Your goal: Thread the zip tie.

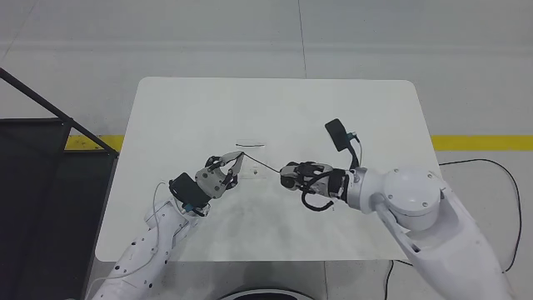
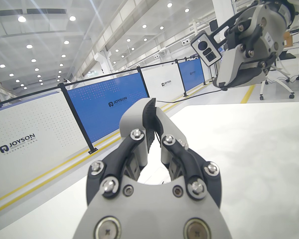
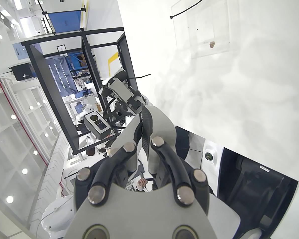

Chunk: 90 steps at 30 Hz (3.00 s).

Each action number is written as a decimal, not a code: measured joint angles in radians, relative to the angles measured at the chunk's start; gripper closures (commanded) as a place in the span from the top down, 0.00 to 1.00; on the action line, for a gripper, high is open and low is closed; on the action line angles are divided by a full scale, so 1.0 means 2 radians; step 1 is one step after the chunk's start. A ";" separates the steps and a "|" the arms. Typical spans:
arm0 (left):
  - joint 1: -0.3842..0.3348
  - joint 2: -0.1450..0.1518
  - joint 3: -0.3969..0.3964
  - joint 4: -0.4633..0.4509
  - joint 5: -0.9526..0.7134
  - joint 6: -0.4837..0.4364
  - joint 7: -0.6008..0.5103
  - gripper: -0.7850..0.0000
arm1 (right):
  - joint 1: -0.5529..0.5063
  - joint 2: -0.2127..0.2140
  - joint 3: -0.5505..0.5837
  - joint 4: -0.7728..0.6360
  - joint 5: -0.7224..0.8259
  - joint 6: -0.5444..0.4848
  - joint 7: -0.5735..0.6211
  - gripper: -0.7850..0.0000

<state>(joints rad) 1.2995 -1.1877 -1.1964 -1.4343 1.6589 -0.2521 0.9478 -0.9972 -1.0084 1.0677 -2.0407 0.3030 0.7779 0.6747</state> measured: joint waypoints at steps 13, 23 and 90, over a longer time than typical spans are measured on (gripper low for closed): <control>0.000 0.000 0.000 0.000 0.000 0.000 0.000 0.00 | 0.006 -0.001 -0.006 0.004 0.003 0.005 -0.002 0.00; 0.000 0.000 0.000 0.000 0.000 0.000 0.000 0.00 | 0.005 -0.001 -0.009 0.002 0.002 0.001 -0.003 0.00; -0.034 -0.006 0.033 -0.007 -0.017 -0.056 -0.020 0.00 | -0.074 0.015 0.074 0.000 0.085 -0.026 0.043 0.00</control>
<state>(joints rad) 1.2311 -1.1991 -1.1308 -1.4483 1.6251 -0.3642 0.9068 -1.1452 -0.9777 1.2152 -2.0397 0.4725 0.7260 0.7613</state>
